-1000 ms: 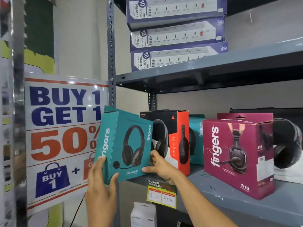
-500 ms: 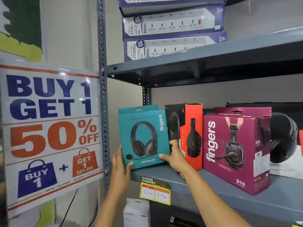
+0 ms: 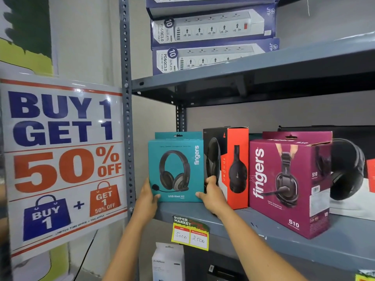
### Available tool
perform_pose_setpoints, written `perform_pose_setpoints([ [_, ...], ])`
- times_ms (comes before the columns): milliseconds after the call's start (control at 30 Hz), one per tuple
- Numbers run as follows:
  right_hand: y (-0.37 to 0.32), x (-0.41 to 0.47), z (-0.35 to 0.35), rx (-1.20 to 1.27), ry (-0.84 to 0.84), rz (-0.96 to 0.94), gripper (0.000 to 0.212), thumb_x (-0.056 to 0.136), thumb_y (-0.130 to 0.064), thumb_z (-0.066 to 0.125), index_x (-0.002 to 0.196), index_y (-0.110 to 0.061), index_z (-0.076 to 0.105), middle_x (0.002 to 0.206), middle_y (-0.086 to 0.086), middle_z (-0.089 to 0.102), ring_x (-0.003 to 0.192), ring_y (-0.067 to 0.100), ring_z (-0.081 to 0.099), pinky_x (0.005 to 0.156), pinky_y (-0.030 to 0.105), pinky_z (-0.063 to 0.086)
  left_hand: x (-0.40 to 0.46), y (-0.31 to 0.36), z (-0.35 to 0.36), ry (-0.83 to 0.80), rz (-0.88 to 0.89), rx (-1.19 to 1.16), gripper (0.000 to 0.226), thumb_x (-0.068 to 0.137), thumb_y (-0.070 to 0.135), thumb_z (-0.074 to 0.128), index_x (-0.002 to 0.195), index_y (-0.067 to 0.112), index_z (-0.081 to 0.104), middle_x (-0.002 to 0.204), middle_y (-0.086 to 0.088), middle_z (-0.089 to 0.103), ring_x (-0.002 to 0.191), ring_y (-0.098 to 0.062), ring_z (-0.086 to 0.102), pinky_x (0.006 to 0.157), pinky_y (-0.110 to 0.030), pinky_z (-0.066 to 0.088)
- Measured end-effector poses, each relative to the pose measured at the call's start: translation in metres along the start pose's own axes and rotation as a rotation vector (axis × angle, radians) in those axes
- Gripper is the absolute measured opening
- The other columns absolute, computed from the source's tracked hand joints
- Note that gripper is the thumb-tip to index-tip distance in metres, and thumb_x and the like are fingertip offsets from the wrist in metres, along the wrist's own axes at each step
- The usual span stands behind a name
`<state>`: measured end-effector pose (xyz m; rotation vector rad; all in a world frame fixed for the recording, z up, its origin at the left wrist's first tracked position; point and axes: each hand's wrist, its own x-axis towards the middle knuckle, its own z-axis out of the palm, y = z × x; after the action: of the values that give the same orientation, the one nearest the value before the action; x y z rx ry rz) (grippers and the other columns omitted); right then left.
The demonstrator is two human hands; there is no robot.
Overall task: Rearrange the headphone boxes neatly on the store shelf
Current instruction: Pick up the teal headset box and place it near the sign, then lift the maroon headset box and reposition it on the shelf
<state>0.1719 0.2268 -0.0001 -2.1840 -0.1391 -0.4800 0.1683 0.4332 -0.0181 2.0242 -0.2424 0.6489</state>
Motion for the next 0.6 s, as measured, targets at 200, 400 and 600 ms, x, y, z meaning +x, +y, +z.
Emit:
perform_pose_setpoints([
  [200,-0.015,-0.026,0.003,-0.196,0.034,-0.018,0.034,0.093,-0.012,0.057,0.12,-0.012,0.036,0.127,0.013,0.059,0.112,0.029,0.06,0.086,0.035,0.054,-0.035,0.004,0.021,0.251,-0.015,0.04,0.062,0.091,0.013,0.056,0.144,0.009,0.025,0.145,-0.016,0.037,0.133,-0.03,0.038,0.103,-0.047,0.042],
  [400,-0.01,-0.101,-0.033,-0.313,0.844,-0.273,0.039,0.077,-0.02,0.068,0.114,-0.021,0.053,0.113,0.003,0.057,0.101,0.021,0.052,0.08,0.037,0.048,-0.121,0.063,0.094,0.198,0.416,0.28,0.064,0.096,0.046,0.021,0.128,0.001,0.054,0.139,-0.018,0.052,0.133,-0.024,0.031,0.114,-0.04,0.009],
  [600,0.027,-0.125,-0.099,-0.37,1.096,0.183,0.074,0.059,-0.032,0.086,0.114,-0.011,0.042,0.149,0.028,0.024,0.138,0.044,0.024,0.101,0.06,0.029,-0.147,0.099,0.131,-0.004,0.619,0.333,0.04,0.081,0.038,0.046,0.108,0.019,0.067,0.113,0.004,0.07,0.112,-0.015,0.064,0.109,-0.029,0.017],
])
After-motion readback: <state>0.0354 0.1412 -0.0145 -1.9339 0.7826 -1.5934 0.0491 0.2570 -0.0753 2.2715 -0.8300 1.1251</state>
